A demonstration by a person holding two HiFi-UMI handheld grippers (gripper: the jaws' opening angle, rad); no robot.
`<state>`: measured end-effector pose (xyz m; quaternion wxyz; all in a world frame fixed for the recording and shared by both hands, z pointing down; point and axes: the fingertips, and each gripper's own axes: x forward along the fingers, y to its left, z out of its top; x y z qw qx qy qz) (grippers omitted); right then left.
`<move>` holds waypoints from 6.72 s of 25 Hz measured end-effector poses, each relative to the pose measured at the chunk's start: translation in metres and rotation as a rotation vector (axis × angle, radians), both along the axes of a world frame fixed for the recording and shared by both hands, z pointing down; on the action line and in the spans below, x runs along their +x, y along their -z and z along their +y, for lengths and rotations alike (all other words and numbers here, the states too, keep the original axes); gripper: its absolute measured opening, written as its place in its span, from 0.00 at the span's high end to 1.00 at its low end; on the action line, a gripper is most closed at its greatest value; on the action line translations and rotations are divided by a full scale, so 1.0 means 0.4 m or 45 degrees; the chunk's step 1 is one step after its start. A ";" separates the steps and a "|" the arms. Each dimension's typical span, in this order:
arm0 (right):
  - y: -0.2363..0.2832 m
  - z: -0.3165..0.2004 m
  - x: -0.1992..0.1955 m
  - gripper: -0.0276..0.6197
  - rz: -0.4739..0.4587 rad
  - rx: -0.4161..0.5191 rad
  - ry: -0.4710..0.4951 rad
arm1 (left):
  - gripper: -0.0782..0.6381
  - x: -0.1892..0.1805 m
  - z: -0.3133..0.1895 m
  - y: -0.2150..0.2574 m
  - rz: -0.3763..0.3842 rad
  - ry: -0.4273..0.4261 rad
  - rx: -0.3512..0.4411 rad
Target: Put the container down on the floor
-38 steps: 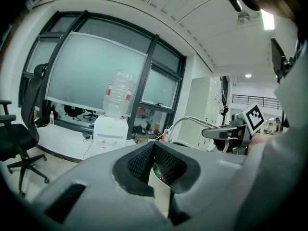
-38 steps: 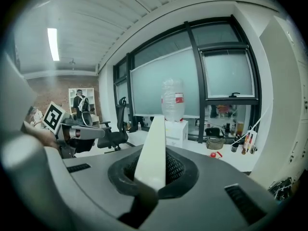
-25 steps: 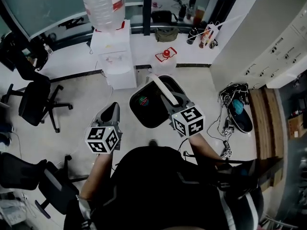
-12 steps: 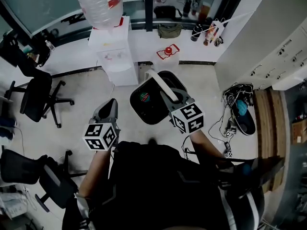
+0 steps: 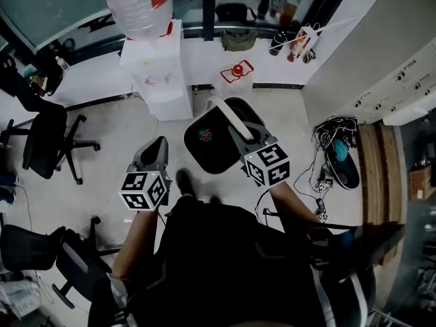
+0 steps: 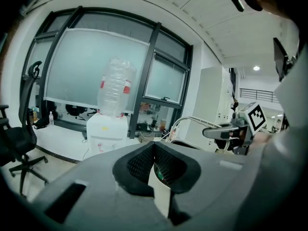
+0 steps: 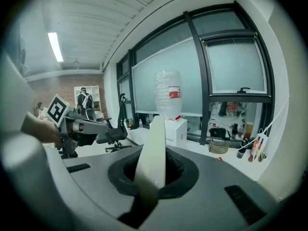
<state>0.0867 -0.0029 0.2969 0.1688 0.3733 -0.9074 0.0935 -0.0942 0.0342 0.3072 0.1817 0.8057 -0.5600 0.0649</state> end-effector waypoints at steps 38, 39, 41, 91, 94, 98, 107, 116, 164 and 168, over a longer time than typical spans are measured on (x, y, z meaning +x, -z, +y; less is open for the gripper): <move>-0.287 -0.410 -0.190 0.93 0.210 -0.098 -0.026 | 0.88 -0.120 -0.519 -0.229 0.055 -0.353 -0.196; -0.296 -0.415 -0.187 0.93 0.213 -0.102 -0.009 | 0.88 -0.116 -0.524 -0.235 0.050 -0.349 -0.201; -0.315 -0.428 -0.178 0.93 0.214 -0.109 0.028 | 0.88 -0.099 -0.531 -0.248 0.039 -0.345 -0.208; -1.194 -0.678 -0.161 0.93 0.860 -0.160 1.057 | 0.88 0.045 -0.756 -0.947 0.014 -0.094 -0.509; -1.240 -0.695 -0.163 0.93 0.876 -0.148 1.076 | 0.88 0.043 -0.774 -0.996 0.011 -0.072 -0.517; -1.310 -0.708 -0.164 0.93 0.914 -0.149 1.125 | 0.88 0.043 -0.783 -1.050 -0.006 -0.077 -0.545; -1.424 -0.764 -0.172 0.93 0.927 -0.118 1.102 | 0.88 0.005 -0.808 -1.147 0.019 0.018 -0.565; -1.539 -0.825 -0.201 0.93 0.945 -0.082 1.096 | 0.88 -0.005 -0.799 -1.212 0.022 0.040 -0.581; -1.641 -0.970 -0.071 0.79 1.166 -0.142 0.831 | 0.88 0.031 -0.686 -1.267 0.040 0.049 -0.721; -1.615 -0.965 -0.065 0.79 1.155 -0.153 0.808 | 0.88 0.027 -0.662 -1.262 0.043 0.058 -0.741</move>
